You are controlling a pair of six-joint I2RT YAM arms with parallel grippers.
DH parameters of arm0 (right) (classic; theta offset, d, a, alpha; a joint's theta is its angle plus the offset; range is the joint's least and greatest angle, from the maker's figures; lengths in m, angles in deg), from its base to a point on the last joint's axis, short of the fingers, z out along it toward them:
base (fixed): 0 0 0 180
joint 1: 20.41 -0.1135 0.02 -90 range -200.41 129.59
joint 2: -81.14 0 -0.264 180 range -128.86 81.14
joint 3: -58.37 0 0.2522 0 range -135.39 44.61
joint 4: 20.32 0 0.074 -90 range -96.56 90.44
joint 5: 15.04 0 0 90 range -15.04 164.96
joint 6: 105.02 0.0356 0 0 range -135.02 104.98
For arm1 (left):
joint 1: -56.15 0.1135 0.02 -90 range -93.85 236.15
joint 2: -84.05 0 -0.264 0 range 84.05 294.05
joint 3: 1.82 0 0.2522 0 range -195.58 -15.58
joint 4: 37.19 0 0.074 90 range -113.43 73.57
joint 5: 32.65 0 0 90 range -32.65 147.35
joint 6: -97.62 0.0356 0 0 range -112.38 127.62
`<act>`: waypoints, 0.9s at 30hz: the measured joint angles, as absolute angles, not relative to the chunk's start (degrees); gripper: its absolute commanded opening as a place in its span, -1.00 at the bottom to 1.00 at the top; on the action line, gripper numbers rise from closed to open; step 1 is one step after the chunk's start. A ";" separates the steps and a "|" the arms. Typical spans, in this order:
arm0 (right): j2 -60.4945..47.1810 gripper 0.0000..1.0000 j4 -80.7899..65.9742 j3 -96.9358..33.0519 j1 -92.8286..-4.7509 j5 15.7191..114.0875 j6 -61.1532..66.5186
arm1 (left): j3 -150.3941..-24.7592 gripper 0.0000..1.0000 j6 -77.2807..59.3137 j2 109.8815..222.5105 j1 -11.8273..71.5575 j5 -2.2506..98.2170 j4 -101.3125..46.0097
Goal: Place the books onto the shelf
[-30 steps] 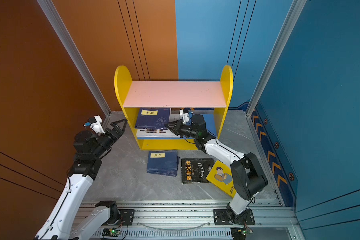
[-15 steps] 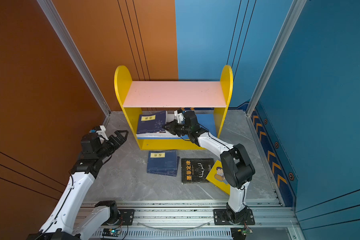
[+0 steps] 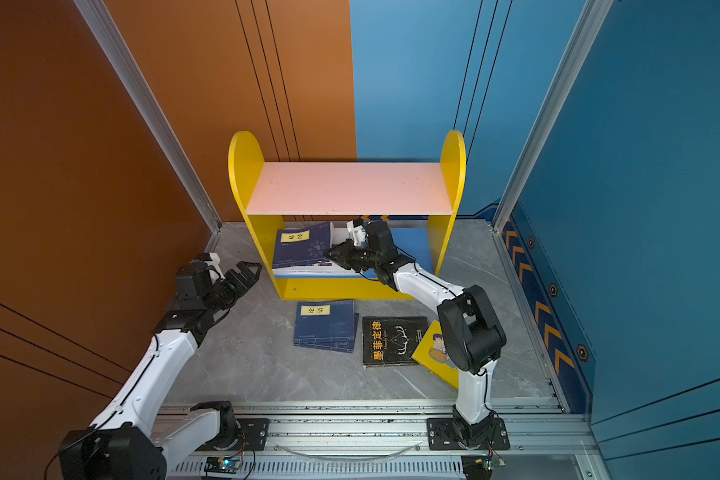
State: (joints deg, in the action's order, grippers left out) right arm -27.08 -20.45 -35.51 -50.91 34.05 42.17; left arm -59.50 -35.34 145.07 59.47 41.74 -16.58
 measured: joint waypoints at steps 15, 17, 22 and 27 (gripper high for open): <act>-27.26 -0.95 -19.44 -35.59 -50.95 34.29 41.73 | -57.38 0.96 -40.60 151.89 54.83 46.28 -25.39; -27.28 -0.96 -19.33 -35.59 -50.95 34.29 41.71 | -57.03 0.96 -41.37 152.54 54.48 46.50 -26.35; -27.32 -0.95 -18.94 -35.59 -50.95 34.49 41.23 | -56.98 0.96 -41.89 153.72 53.37 48.43 -26.68; -27.41 -0.90 -18.46 -35.70 -51.02 34.79 40.25 | -57.01 0.96 -41.94 154.99 51.99 51.84 -24.93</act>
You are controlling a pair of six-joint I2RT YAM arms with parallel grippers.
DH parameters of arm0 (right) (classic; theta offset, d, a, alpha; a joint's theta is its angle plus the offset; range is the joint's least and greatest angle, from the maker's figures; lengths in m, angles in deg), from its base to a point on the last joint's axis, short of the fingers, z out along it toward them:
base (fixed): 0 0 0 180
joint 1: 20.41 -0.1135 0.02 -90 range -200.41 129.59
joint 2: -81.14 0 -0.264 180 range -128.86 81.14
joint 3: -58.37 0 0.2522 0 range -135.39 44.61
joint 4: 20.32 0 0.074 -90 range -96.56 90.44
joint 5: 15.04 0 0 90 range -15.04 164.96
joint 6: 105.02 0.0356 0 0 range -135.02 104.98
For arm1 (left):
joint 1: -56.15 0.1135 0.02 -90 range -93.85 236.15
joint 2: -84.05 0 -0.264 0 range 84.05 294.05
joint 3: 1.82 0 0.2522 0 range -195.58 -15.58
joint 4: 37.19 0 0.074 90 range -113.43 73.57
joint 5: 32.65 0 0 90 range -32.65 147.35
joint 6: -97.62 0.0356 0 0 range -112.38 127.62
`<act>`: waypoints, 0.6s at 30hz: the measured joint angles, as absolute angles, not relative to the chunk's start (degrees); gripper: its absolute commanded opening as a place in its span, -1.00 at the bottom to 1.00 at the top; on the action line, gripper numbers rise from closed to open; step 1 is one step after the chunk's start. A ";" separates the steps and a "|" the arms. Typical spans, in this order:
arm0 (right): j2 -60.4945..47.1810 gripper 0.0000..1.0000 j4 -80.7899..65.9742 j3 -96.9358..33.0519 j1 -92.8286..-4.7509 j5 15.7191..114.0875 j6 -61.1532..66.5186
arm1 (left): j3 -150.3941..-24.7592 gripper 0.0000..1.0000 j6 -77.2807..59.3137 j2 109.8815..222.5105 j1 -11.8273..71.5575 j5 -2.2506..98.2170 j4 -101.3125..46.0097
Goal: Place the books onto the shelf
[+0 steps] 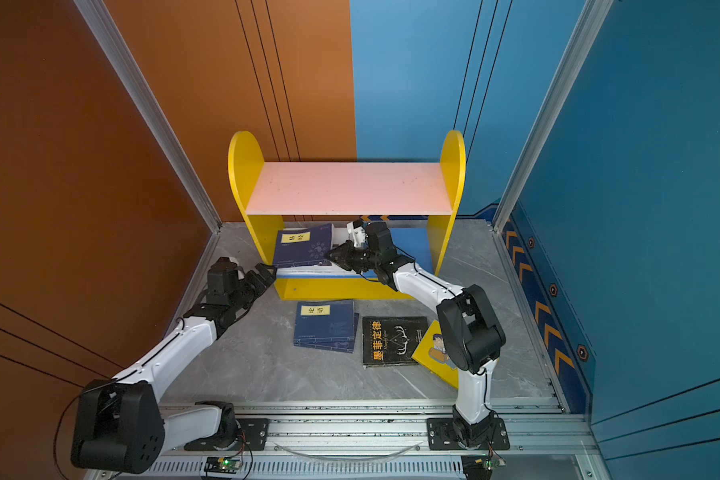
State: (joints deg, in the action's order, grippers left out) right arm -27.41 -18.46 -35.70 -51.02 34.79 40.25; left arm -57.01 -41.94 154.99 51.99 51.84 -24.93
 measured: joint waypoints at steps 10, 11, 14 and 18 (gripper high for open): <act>-27.52 -0.85 -14.15 -37.95 -51.26 36.21 37.60 | -56.44 0.96 -43.01 155.51 51.51 53.15 -25.06; -27.52 -0.86 -13.61 -38.24 -51.28 36.26 37.30 | -56.39 0.96 -43.01 155.45 51.51 53.10 -25.17; -27.52 -0.87 -12.64 -38.74 -51.32 36.28 36.58 | -55.61 0.95 -42.81 154.40 51.18 53.61 -25.41; -27.52 -0.89 -11.62 -38.98 -51.35 36.30 35.75 | -54.56 0.96 -42.24 150.90 50.33 54.70 -27.22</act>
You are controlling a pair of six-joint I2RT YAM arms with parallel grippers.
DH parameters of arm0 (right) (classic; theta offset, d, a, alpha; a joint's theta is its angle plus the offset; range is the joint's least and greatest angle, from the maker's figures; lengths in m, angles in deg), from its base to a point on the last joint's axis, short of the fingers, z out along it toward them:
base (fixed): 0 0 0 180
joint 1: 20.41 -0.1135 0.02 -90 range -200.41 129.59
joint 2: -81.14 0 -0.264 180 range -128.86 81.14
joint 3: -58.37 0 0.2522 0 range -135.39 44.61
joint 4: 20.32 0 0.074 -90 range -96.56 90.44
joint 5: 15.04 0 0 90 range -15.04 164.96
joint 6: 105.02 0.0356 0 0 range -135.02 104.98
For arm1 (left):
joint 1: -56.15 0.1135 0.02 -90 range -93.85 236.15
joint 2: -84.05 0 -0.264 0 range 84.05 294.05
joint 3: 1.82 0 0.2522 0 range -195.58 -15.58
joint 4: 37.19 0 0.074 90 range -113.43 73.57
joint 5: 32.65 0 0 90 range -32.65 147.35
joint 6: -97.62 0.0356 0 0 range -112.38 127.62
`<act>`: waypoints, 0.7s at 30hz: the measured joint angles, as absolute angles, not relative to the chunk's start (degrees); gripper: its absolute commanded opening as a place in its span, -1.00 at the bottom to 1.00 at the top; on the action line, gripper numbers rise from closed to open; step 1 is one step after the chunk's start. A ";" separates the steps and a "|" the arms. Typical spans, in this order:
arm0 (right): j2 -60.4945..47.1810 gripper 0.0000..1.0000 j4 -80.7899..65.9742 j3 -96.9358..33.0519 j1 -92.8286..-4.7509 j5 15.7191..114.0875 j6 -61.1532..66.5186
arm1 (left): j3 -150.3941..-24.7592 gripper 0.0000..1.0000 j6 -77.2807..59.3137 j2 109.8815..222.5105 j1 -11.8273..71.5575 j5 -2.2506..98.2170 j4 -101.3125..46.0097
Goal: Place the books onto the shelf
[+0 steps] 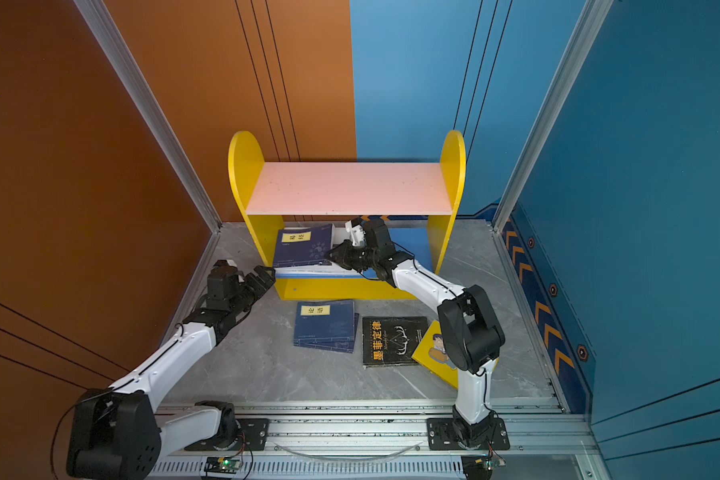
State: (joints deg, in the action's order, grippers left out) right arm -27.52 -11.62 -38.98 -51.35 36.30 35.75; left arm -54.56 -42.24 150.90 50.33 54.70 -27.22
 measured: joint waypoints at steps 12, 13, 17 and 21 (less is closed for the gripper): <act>-27.52 -0.93 -9.06 -39.48 -51.39 36.02 34.06 | -54.67 0.96 -41.50 155.69 49.87 54.63 -35.92; -27.54 -0.94 -9.08 -39.48 -51.39 35.95 34.08 | -54.67 0.96 -41.74 156.52 49.81 54.66 -36.60; -27.76 -0.95 -9.76 -39.48 -51.15 35.01 34.76 | -54.71 0.96 -41.96 158.33 49.70 54.57 -38.87; -28.39 -0.95 -10.90 -39.44 -50.69 33.88 35.44 | -54.73 0.96 -41.94 158.31 49.65 54.55 -40.16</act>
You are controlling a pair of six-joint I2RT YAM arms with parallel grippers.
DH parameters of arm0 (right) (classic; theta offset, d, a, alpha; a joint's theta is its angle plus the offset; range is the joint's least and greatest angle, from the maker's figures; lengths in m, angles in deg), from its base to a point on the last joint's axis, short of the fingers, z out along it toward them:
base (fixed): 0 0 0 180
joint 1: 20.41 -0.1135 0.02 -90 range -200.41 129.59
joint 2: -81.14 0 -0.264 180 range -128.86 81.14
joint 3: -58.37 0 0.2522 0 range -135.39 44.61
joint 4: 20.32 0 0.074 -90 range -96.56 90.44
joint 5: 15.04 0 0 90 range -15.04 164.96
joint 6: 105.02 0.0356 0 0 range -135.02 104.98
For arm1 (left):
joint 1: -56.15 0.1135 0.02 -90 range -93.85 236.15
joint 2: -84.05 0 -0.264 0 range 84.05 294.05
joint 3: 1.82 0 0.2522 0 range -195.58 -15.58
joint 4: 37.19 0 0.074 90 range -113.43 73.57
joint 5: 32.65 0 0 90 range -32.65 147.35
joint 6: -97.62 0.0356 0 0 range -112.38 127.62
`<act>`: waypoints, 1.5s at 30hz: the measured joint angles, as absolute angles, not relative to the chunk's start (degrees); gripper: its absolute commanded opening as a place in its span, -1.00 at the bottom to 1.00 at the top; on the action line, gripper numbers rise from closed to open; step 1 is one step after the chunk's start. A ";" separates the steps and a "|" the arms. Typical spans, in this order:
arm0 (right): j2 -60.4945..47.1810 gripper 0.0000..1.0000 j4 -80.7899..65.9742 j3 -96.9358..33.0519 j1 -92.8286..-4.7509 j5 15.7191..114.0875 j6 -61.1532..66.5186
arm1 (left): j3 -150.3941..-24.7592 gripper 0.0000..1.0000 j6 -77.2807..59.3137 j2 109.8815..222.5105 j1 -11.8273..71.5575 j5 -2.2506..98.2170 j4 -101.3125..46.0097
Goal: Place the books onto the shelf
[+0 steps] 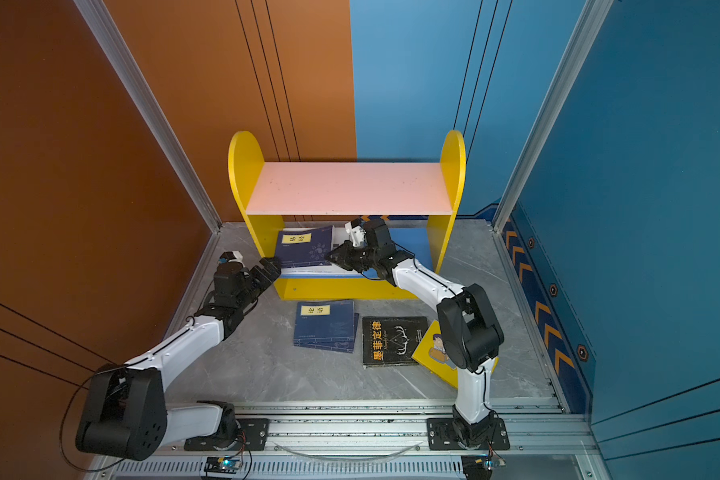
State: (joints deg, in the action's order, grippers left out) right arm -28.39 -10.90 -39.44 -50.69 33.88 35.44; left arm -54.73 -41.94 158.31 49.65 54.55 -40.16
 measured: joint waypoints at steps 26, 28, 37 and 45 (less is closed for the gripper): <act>-29.40 -0.85 -10.59 -39.46 -50.27 32.63 35.11 | -54.73 0.96 -44.78 160.80 49.63 53.45 -41.23; -29.40 -0.73 -9.69 -39.48 -50.41 33.31 34.43 | -54.91 0.96 -44.78 160.85 49.59 53.52 -40.80; -30.12 -0.35 -1.85 -43.44 -50.86 36.54 29.65 | -56.24 0.96 -44.74 160.85 49.43 53.96 -37.85; -30.29 -0.25 6.17 -47.70 -50.91 41.66 23.99 | -56.53 0.96 -44.78 161.18 49.43 53.87 -37.63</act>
